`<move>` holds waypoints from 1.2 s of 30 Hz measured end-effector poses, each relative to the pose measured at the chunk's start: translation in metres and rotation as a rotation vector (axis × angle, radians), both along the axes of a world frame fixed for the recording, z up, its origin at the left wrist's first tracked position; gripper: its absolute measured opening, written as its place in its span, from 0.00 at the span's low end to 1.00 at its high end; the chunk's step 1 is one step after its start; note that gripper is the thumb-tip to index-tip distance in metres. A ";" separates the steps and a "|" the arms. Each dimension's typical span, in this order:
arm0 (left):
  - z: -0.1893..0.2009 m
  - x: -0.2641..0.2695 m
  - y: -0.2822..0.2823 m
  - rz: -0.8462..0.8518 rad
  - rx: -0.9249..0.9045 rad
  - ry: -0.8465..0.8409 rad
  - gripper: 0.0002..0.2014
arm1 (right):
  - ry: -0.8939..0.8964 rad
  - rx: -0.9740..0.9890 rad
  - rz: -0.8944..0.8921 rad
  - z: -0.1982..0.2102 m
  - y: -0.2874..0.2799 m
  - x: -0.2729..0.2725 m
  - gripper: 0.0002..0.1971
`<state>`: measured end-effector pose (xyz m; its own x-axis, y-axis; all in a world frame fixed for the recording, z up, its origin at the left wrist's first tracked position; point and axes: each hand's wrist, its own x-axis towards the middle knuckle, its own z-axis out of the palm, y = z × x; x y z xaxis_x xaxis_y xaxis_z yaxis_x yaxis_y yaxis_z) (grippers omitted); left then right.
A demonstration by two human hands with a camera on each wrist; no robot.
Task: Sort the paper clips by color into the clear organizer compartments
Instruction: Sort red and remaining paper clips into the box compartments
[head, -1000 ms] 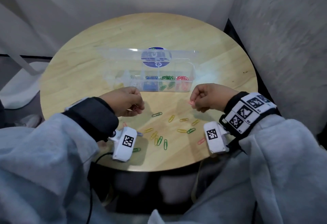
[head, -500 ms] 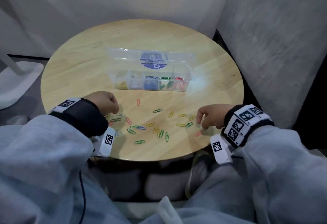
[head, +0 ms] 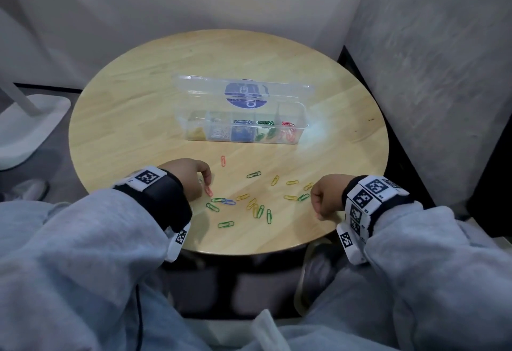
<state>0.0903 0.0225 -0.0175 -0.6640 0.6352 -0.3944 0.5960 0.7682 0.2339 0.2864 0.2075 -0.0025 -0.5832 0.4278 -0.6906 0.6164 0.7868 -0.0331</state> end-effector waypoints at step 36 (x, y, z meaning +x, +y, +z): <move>0.046 -0.117 -0.052 0.666 0.786 -0.949 0.16 | 0.370 -0.378 -0.436 -0.002 -0.036 -0.164 0.10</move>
<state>-0.0271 -0.0291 0.0284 -0.6086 0.5716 -0.5503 -0.4502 0.3223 0.8327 0.1221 0.1716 -0.0043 -0.6383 0.4460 -0.6275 0.7698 0.3620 -0.5258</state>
